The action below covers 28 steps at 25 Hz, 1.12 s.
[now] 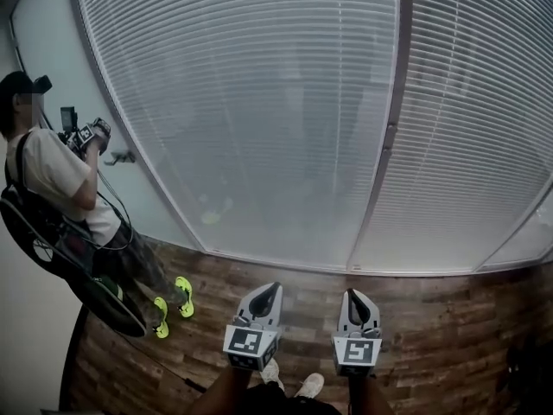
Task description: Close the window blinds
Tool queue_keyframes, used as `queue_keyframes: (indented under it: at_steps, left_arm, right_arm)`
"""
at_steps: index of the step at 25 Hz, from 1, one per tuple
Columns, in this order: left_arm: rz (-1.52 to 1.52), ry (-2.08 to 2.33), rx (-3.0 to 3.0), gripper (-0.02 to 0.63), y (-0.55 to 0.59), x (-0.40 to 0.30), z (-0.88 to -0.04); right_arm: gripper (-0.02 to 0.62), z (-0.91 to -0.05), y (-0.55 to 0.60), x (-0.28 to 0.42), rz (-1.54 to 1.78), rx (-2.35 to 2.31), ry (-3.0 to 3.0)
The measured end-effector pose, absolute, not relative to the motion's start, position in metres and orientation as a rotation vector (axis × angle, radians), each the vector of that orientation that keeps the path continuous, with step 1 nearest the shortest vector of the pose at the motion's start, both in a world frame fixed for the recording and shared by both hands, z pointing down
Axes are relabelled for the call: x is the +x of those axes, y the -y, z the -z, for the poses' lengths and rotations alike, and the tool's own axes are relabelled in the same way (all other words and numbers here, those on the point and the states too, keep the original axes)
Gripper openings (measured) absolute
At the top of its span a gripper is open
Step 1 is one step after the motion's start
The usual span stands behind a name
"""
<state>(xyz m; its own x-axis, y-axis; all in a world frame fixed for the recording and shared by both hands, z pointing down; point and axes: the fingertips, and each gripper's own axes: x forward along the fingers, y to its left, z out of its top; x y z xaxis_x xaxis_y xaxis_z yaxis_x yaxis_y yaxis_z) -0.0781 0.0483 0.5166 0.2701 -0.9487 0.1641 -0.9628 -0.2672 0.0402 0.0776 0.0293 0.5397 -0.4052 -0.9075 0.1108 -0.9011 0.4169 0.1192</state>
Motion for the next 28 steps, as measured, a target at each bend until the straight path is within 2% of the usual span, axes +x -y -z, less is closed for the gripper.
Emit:
queue_keyframes:
  at_steps: [14,28]
  left_arm:
    - [-0.104,1.843,2.427,0.000,-0.058,-0.116,-0.504]
    - [-0.124,1.807,2.650,0.000,-0.063,-0.109,-0.478]
  right_arm:
    - [0.003,-0.502,-0.056,0.047,0.192,1.707,2.478]
    - [0.003,-0.494,-0.066,0.026,0.174,1.749,2.439]
